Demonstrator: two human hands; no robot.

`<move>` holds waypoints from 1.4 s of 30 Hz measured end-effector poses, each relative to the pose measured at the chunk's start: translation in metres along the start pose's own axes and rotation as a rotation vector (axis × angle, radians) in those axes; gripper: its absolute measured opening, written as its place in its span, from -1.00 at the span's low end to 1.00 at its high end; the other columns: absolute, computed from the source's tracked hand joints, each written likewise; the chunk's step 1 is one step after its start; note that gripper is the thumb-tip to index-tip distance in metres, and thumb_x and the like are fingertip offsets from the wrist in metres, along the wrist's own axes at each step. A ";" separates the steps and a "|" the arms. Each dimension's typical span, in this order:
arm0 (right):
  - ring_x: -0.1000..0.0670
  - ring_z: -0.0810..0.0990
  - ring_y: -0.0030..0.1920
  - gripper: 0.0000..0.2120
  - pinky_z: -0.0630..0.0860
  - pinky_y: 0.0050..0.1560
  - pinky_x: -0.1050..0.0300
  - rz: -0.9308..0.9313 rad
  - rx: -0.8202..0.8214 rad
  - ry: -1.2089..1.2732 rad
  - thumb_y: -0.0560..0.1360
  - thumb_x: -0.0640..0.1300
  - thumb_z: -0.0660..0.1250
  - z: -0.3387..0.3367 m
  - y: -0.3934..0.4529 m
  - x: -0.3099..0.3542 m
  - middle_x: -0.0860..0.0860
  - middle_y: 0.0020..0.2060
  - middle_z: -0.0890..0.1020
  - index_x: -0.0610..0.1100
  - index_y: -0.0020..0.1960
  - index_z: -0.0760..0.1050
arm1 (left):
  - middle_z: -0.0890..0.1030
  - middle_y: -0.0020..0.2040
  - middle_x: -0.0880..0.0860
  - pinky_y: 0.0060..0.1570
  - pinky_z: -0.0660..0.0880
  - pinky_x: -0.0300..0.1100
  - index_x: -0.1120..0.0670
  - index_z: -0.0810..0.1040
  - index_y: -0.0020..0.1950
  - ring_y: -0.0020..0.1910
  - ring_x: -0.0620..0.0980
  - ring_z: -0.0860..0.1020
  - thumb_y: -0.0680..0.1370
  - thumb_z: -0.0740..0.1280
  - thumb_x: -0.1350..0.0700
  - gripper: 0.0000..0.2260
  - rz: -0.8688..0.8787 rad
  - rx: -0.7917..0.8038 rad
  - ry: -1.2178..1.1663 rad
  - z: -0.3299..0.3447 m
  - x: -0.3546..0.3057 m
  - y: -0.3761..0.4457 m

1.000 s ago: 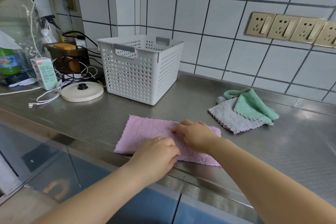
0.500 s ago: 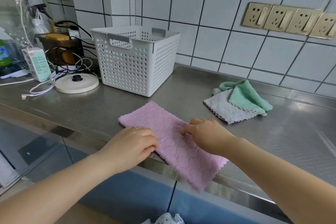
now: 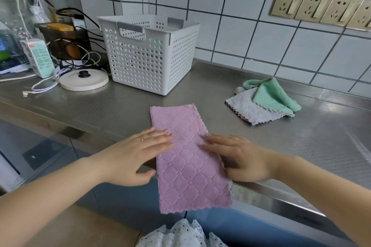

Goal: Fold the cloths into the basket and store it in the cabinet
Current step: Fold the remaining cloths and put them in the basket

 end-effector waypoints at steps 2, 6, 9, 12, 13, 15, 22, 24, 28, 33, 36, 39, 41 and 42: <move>0.23 -0.15 0.49 -0.25 -0.08 0.51 -0.04 0.009 0.093 -0.015 0.32 0.14 0.08 0.011 -0.006 -0.003 0.19 0.52 -0.08 0.27 0.48 -0.07 | 0.29 0.47 0.03 0.46 0.02 -0.13 0.07 0.30 0.45 0.47 -0.03 0.18 0.39 0.22 0.00 -0.39 0.036 0.039 0.095 0.006 -0.009 0.006; 0.22 -0.26 0.48 -0.18 -0.20 0.51 -0.03 0.012 0.148 -0.066 0.36 0.15 0.19 0.018 -0.012 0.000 0.19 0.51 -0.21 0.29 0.47 -0.22 | 0.41 0.40 0.04 0.45 0.10 -0.12 0.04 0.31 0.41 0.40 -0.02 0.34 0.36 0.17 0.13 -0.42 0.062 0.013 0.076 0.013 -0.018 0.015; 0.17 -0.28 0.49 -0.08 -0.25 0.50 0.00 0.011 0.127 -0.161 0.38 0.21 0.27 0.026 -0.018 0.002 0.15 0.51 -0.27 0.25 0.47 -0.32 | 0.42 0.40 0.05 0.40 0.16 -0.08 0.03 0.30 0.41 0.40 0.02 0.35 0.27 0.28 0.24 -0.31 0.046 -0.001 0.074 0.018 -0.024 0.018; 0.10 -0.12 0.52 -0.14 -0.13 0.47 -0.03 -0.078 -0.057 -0.245 0.38 0.14 0.24 0.019 -0.019 0.016 0.08 0.54 -0.06 0.19 0.51 -0.22 | 0.38 0.43 0.03 0.42 0.10 -0.08 0.01 0.27 0.44 0.44 -0.01 0.25 0.37 0.22 0.18 -0.39 0.044 -0.039 0.018 0.016 -0.028 0.014; 0.09 -0.03 0.52 -0.20 -0.04 0.46 -0.05 -0.121 -0.135 -0.260 0.38 0.08 0.21 0.014 -0.020 0.022 0.06 0.53 0.07 0.17 0.52 -0.09 | 0.36 0.44 0.01 0.42 0.08 -0.09 0.00 0.26 0.44 0.45 -0.04 0.23 0.41 0.21 0.12 -0.43 0.047 -0.058 -0.022 0.015 -0.027 0.013; 0.13 0.14 0.48 -0.36 0.06 0.43 -0.09 -0.149 -0.243 -0.174 0.39 -0.05 0.19 0.005 -0.021 0.025 0.08 0.45 0.31 0.13 0.46 0.18 | 0.38 0.42 -0.04 0.43 0.09 -0.13 -0.07 0.25 0.45 0.44 -0.14 0.25 0.45 0.24 0.04 -0.45 0.019 -0.108 -0.208 0.009 -0.024 0.014; 0.15 0.49 -0.32 -0.66 0.40 -0.24 0.26 0.082 -0.529 0.487 0.49 -0.29 0.23 -0.036 -0.031 0.005 0.15 -0.30 0.60 0.18 -0.09 0.52 | 0.58 -0.02 -0.14 0.11 0.39 -0.24 -0.05 0.58 0.15 -0.03 -0.12 0.49 0.41 -0.04 -0.51 -0.29 -0.420 -0.089 -0.829 0.014 0.006 0.013; 0.14 0.42 -0.39 -0.72 0.37 -0.30 0.21 0.127 -0.595 0.544 0.52 -0.23 0.27 -0.044 -0.033 0.003 0.09 -0.39 0.54 0.14 -0.21 0.49 | 0.61 -0.04 -0.23 0.08 0.41 -0.25 -0.19 0.58 0.08 -0.03 -0.21 0.53 0.43 0.02 -0.46 -0.47 -0.488 -0.117 -0.947 0.011 0.012 0.016; 0.18 0.44 -0.40 -0.81 0.48 -0.30 0.11 0.340 -0.625 0.749 0.51 -0.09 0.34 -0.040 -0.033 -0.024 0.05 -0.44 0.57 -0.13 -0.25 0.53 | 0.53 -0.16 -0.48 -0.02 0.36 -0.53 -0.17 0.56 -0.09 -0.09 -0.48 0.51 0.49 0.12 -0.19 -0.75 -0.525 -0.137 -1.085 -0.002 0.007 0.035; 0.07 0.41 -0.45 -0.73 0.41 -0.43 0.22 0.600 -0.618 0.891 0.52 -0.07 0.33 -0.027 -0.019 -0.066 -0.04 -0.41 0.47 -0.29 -0.19 0.46 | 0.60 0.07 -0.22 0.16 0.41 -0.29 -0.21 0.27 0.36 0.12 -0.26 0.54 0.55 0.23 -0.06 -0.62 -0.680 -0.225 -1.148 -0.007 0.026 0.044; 0.03 0.38 -0.43 -0.76 0.40 -0.45 0.22 0.702 -0.554 0.895 0.52 -0.10 0.32 -0.019 -0.003 -0.084 -0.04 -0.41 0.41 -0.24 -0.22 0.44 | 0.60 0.05 -0.12 0.13 0.37 -0.24 -0.24 -0.01 0.48 0.06 -0.20 0.53 0.59 0.25 0.03 -0.42 -0.778 -0.165 -1.107 0.004 0.039 0.047; -0.02 0.46 -0.38 -0.73 0.52 -0.27 0.04 0.755 -0.457 0.747 0.50 -0.07 0.33 -0.015 0.013 -0.094 -0.08 -0.37 0.50 -0.32 -0.07 0.53 | 0.53 0.28 0.01 0.19 0.35 -0.24 -0.11 0.22 0.48 0.18 -0.16 0.50 0.58 0.27 0.16 -0.50 -0.824 -0.074 -1.191 0.017 0.042 0.053; -0.03 0.49 -0.36 -0.76 0.57 -0.18 -0.04 0.760 -0.426 0.692 0.50 -0.07 0.32 -0.016 0.018 -0.095 -0.06 -0.38 0.53 -0.27 -0.05 0.56 | 0.46 0.35 -0.02 0.13 0.32 -0.39 0.01 0.40 0.39 0.20 -0.21 0.44 0.58 0.26 0.23 -0.62 -0.815 -0.038 -1.168 0.020 0.043 0.056; -0.03 0.50 -0.37 -0.76 0.57 -0.17 -0.05 0.761 -0.409 0.680 0.50 -0.07 0.31 -0.017 0.021 -0.096 -0.05 -0.40 0.52 -0.26 -0.05 0.57 | 0.45 0.34 -0.04 0.07 0.32 -0.48 0.04 0.45 0.35 0.19 -0.24 0.42 0.58 0.25 0.25 -0.66 -0.808 -0.026 -1.142 0.021 0.044 0.057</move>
Point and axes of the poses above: each hand's wrist, its own y-axis towards the middle knuckle, its own z-axis out of the palm, x = y × z, the point moved 10 cm from there along y, towards the middle knuckle
